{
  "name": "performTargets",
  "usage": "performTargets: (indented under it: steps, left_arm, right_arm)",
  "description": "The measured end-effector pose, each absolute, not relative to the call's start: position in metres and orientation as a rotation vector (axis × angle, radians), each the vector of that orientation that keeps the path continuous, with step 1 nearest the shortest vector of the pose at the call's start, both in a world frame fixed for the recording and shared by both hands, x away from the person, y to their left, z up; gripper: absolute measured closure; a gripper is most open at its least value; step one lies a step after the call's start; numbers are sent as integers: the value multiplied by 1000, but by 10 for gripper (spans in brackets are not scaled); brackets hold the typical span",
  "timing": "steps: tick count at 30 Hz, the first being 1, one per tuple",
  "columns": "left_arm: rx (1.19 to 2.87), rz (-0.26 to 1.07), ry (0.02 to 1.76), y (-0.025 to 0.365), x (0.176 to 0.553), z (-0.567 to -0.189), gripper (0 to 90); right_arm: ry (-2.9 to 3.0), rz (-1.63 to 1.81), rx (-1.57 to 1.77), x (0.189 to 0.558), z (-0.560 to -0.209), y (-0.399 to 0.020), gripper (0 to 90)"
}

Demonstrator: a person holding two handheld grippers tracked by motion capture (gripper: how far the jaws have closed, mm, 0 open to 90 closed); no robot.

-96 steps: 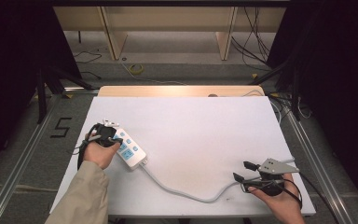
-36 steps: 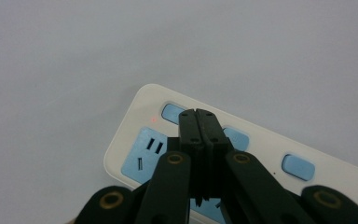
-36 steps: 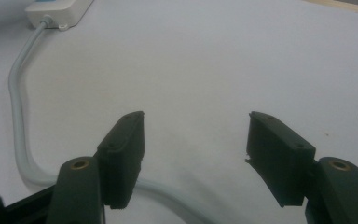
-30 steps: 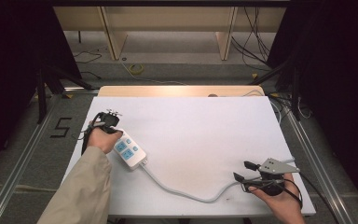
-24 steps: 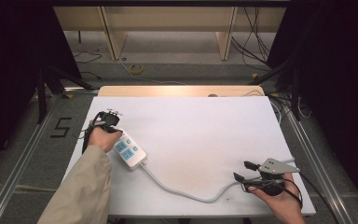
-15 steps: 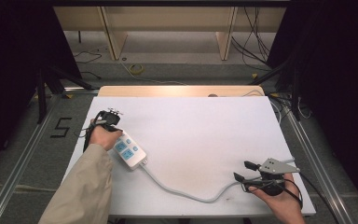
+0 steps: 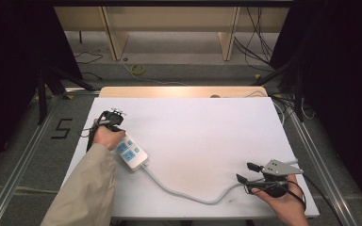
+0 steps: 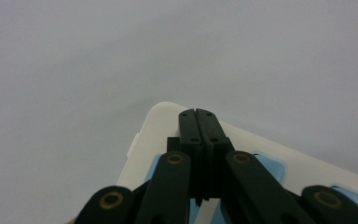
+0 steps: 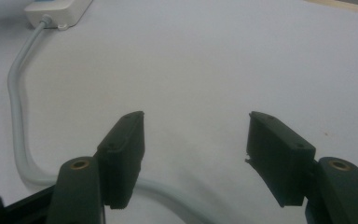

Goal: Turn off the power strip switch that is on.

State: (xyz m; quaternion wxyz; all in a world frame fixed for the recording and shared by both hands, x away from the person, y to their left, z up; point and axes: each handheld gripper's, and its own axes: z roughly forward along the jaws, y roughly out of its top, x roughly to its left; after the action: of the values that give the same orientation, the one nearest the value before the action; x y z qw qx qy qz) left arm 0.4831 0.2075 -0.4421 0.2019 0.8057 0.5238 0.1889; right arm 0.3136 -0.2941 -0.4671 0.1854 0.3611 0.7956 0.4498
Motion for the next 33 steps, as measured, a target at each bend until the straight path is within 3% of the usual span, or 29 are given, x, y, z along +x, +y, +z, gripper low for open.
performTargets:
  steps: [33]
  left_arm:
    - [2299,515,1509,199,491,-443,899]
  right_arm:
    - [2243,1267,1016,314,-468,-294,379]
